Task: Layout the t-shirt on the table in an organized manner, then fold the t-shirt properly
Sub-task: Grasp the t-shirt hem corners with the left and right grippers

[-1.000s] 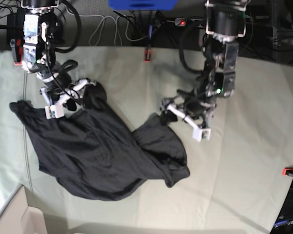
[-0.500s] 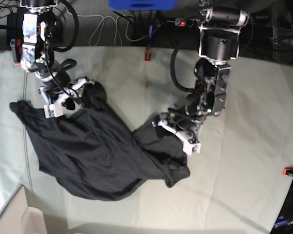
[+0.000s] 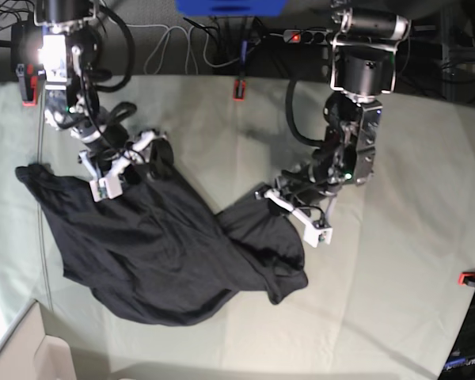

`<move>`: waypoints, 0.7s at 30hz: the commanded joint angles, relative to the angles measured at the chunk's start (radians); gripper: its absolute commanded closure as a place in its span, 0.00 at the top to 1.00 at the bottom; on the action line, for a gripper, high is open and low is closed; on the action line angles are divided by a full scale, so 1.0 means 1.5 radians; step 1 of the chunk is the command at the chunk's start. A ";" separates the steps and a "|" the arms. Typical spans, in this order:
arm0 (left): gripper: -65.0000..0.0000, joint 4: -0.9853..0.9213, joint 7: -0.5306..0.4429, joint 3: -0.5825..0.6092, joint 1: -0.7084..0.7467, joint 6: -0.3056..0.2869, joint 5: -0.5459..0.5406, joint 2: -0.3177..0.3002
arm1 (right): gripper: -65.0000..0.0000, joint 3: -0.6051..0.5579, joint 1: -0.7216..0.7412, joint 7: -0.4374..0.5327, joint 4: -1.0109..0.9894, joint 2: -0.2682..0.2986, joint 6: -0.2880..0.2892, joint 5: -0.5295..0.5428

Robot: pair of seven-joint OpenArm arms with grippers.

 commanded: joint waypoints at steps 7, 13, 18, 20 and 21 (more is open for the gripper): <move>0.00 0.053 0.001 -0.002 -0.002 0.008 0.005 -0.021 | 0.30 -0.004 0.001 0.013 0.007 0.023 0.006 0.006; 0.00 0.126 0.001 -0.003 -0.002 0.009 0.005 -0.076 | 0.00 0.002 -0.055 0.013 0.111 0.033 0.006 0.006; 0.00 0.202 0.003 -0.015 -0.001 0.011 0.005 -0.146 | 0.00 0.018 -0.097 0.013 0.227 0.060 0.006 0.007; 0.00 0.225 0.005 -0.054 -0.001 0.009 0.005 -0.162 | 0.00 0.059 -0.111 0.013 0.279 0.058 0.006 0.007; 0.00 0.235 0.006 -0.081 0.005 0.009 0.005 -0.167 | 0.00 0.084 -0.114 0.013 0.305 0.057 0.006 0.008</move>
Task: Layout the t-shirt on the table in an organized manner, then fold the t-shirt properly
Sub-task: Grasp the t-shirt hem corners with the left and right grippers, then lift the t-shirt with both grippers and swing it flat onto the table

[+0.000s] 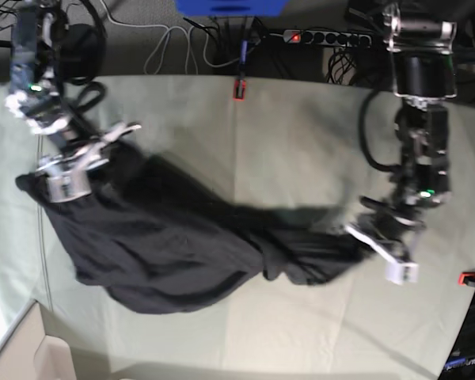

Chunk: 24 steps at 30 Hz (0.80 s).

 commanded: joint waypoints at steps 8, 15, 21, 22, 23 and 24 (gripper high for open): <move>0.00 0.089 -0.018 -0.211 0.008 0.001 0.004 -0.018 | 0.00 0.154 0.005 0.022 0.127 -0.009 0.000 0.010; 0.00 0.181 -0.018 -0.298 0.024 0.001 -0.002 -0.035 | 0.00 0.231 0.027 0.020 0.139 -0.013 0.059 0.010; 0.00 0.259 -0.018 -0.316 0.041 0.001 -0.002 -0.033 | 0.00 0.305 0.075 0.017 0.140 -0.056 0.167 0.010; 0.00 0.267 -0.018 -0.316 0.041 0.001 -0.002 -0.031 | 0.00 0.305 0.082 0.017 0.140 -0.056 0.167 0.010; 0.00 0.275 -0.018 -0.315 0.041 0.001 -0.002 -0.030 | 0.00 0.304 0.085 0.017 0.139 -0.056 0.167 0.010; 0.00 0.281 -0.018 -0.312 0.041 0.001 -0.002 -0.029 | 0.00 0.300 0.092 0.017 0.139 -0.054 0.167 0.010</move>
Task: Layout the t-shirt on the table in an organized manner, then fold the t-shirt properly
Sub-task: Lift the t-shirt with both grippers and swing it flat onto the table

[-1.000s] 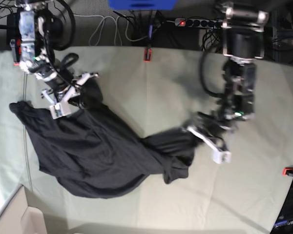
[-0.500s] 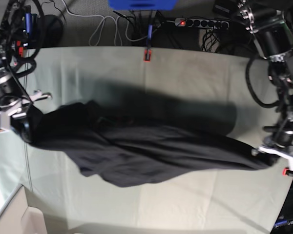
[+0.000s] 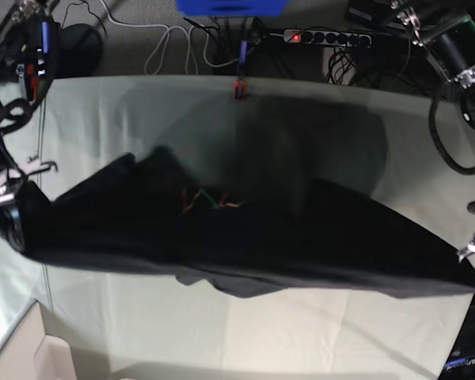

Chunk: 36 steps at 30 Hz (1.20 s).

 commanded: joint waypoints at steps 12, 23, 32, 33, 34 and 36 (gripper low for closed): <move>0.00 -0.003 -0.024 0.203 -0.181 0.011 0.002 -0.010 | 0.00 -0.057 0.311 -0.119 -0.058 0.068 -0.003 0.003; 0.00 -0.262 -0.027 0.362 -0.530 0.011 0.000 0.006 | 0.00 -0.195 0.723 -0.161 -0.370 0.149 -0.003 -0.078; 0.00 -0.370 -0.025 0.388 -0.699 0.009 -0.004 0.022 | 0.00 -0.293 0.988 -0.095 -0.579 0.201 -0.003 -0.077; 0.00 -0.356 -0.024 0.389 -0.698 0.009 -0.004 0.021 | 0.00 -0.296 0.989 -0.095 -0.575 0.208 -0.003 -0.074; 0.00 -0.343 -0.024 0.389 -0.693 0.009 -0.004 0.019 | 0.00 -0.294 0.983 -0.095 -0.566 0.213 -0.003 -0.073; 0.00 -0.326 -0.024 0.386 -0.657 0.009 -0.004 0.016 | 0.00 -0.293 0.952 -0.096 -0.539 0.215 -0.003 -0.072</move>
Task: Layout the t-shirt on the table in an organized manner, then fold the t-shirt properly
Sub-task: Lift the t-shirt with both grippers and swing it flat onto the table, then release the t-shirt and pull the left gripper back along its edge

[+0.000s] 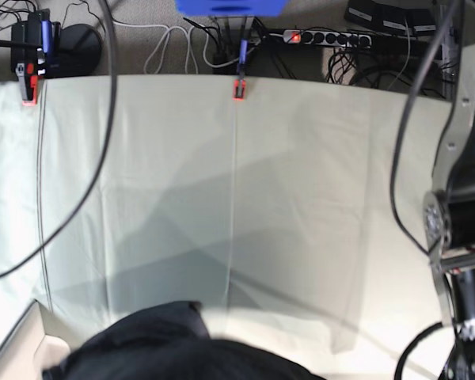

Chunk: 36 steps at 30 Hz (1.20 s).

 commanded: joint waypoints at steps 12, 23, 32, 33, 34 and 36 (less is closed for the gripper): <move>0.00 0.252 -0.011 -0.147 0.420 -0.003 -0.004 -0.033 | 0.00 0.108 -0.517 -0.014 0.342 -0.070 -0.002 0.072; 0.00 0.266 -0.016 -0.201 0.724 -0.004 -0.004 -0.030 | 0.00 0.208 -0.870 0.028 0.434 -0.240 -0.002 0.071; 0.00 0.266 -0.012 -0.194 0.813 -0.005 -0.069 -0.007 | 0.00 0.269 -1.034 0.172 0.435 -0.260 -0.002 0.071; 0.00 0.266 -0.012 -0.194 0.816 -0.005 -0.078 -0.007 | 0.00 0.271 -1.050 0.188 0.435 -0.261 -0.002 0.071; 0.00 0.266 -0.012 -0.194 0.818 -0.005 -0.088 -0.007 | 0.00 0.272 -1.068 0.204 0.435 -0.262 -0.002 0.071; 0.05 0.265 -0.011 -0.194 0.819 -0.005 -0.108 -0.007 | 0.00 0.272 -1.102 0.232 0.435 -0.263 -0.002 0.072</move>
